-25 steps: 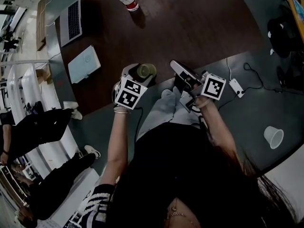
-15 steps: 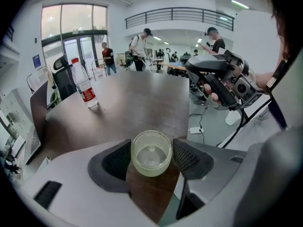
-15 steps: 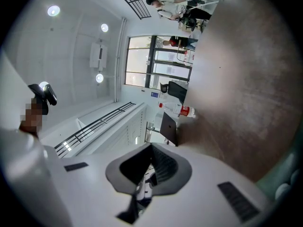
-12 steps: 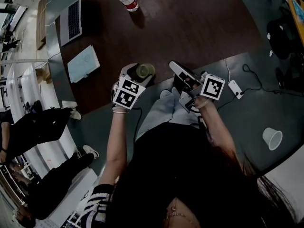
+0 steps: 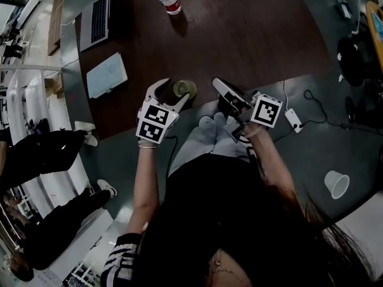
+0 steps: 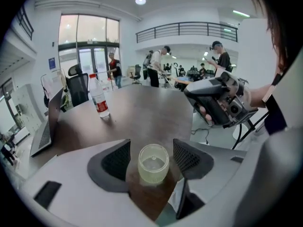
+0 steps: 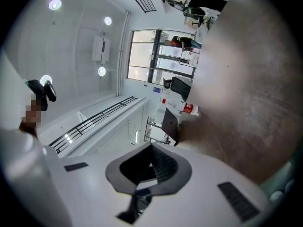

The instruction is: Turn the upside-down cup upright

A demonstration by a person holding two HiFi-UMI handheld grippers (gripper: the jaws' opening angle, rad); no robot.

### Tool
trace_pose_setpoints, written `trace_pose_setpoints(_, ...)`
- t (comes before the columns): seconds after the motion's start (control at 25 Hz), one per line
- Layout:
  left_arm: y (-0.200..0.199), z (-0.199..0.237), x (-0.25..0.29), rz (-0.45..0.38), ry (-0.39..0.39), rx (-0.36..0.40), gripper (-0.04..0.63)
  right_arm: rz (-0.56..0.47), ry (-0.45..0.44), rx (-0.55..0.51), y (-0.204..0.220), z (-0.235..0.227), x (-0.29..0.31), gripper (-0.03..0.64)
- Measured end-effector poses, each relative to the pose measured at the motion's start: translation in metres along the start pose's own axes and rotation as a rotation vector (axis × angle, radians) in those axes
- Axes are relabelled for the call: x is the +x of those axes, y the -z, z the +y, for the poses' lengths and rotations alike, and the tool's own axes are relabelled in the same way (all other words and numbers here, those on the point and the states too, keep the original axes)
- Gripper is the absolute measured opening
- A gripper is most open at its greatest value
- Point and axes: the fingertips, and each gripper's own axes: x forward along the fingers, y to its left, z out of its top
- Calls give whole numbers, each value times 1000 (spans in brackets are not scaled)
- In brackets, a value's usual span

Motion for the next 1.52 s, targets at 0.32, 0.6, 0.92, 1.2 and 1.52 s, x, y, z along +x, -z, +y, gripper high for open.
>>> trace_pose_setpoints(0.32, -40, -10, -48, -227, -98, -101, 275, 62, 28, -85, 4, 7, 5, 17)
trace_pose_setpoints(0.6, -66, -15, -96, -446, -187, -221, 211, 150, 25, -258, 9, 27, 15, 17)
trace_pose_setpoints(0.92, -54, -4, -128, -558, -311, -367, 2, 238, 72, -555, 14, 43, 22, 17)
trace_pose_setpoints(1.2, -48, -2, -133, -569, -306, -412, 2, 270, 90, -636, 17, 50, 29, 17)
trace_pose_setpoints(1.52, -44, 0, -128, -544, -284, -462, 2, 289, 116, -640, 23, 46, 28, 17)
